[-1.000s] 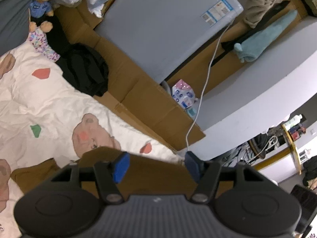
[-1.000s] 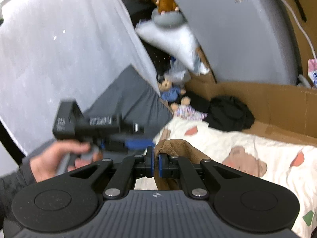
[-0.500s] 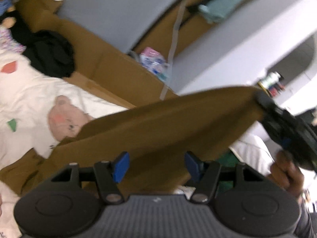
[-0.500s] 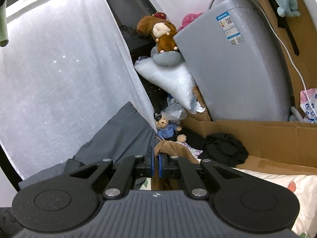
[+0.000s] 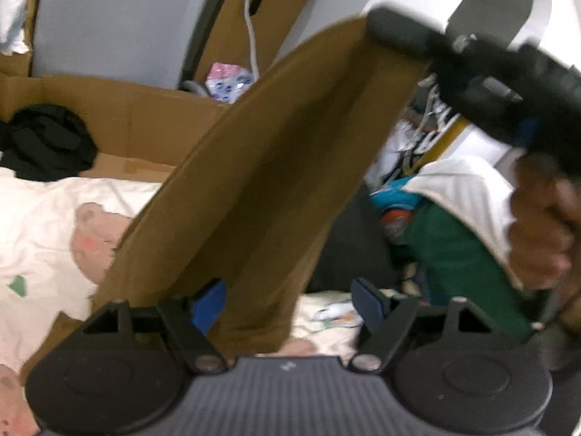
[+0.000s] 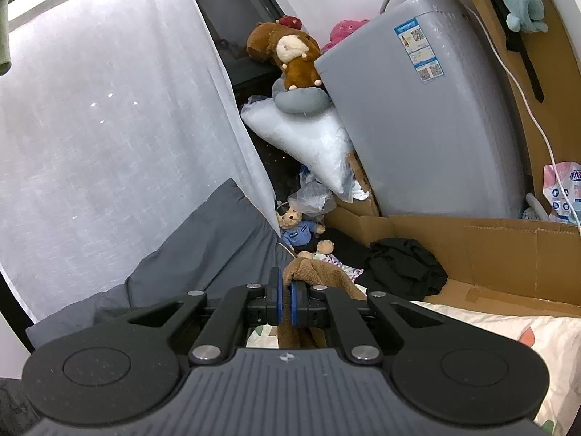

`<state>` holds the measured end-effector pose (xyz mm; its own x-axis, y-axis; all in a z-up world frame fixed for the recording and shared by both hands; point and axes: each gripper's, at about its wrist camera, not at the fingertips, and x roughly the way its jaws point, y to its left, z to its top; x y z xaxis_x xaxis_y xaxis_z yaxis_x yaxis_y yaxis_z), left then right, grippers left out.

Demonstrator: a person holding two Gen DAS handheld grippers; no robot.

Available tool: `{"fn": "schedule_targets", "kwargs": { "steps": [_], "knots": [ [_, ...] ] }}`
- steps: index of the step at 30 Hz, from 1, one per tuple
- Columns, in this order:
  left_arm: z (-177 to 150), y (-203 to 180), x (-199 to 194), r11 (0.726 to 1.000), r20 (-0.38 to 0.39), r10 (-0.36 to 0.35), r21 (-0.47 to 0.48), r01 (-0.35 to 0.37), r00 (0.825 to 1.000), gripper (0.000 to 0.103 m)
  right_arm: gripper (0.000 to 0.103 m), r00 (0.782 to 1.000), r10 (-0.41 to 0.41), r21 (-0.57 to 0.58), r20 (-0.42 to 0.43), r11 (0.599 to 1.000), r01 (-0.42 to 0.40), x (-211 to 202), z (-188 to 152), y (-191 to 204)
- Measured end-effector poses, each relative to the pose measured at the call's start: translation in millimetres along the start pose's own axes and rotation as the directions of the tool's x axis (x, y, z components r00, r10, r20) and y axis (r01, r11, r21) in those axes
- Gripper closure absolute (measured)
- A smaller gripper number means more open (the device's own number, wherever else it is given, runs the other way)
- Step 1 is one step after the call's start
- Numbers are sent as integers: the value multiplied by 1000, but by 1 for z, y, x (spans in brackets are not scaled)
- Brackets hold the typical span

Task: Fold clothes
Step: 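Stretch the garment between both grippers, holding it up off the bed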

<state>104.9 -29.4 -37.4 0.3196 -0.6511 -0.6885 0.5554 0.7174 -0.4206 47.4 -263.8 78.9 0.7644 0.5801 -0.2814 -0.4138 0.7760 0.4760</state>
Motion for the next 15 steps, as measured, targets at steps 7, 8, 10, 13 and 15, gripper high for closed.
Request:
{"fn": "schedule_targets", "kwargs": {
  "steps": [7,8,10,13,15],
  "knots": [
    [-3,23,8,998,-40,-3,-57,1,999,89,98,1000,7,-6,4,1000,-7,1,1,4],
    [-3,27,6,998,-44,-10,-59,8,999,92,98,1000,1,-5,2,1000,-1,1,0,2],
    [-1,30,-1,999,-34,13,-42,-14,999,97,99,1000,-12,-4,-1,1000,12,1,-2,-3],
    [4,35,-11,998,-4,45,-37,-45,999,98,98,999,-44,15,-9,999,44,2,-5,-16],
    [7,37,-20,998,17,59,-35,-58,998,98,99,998,-65,28,-16,997,65,3,-7,-23]
  ]
}}
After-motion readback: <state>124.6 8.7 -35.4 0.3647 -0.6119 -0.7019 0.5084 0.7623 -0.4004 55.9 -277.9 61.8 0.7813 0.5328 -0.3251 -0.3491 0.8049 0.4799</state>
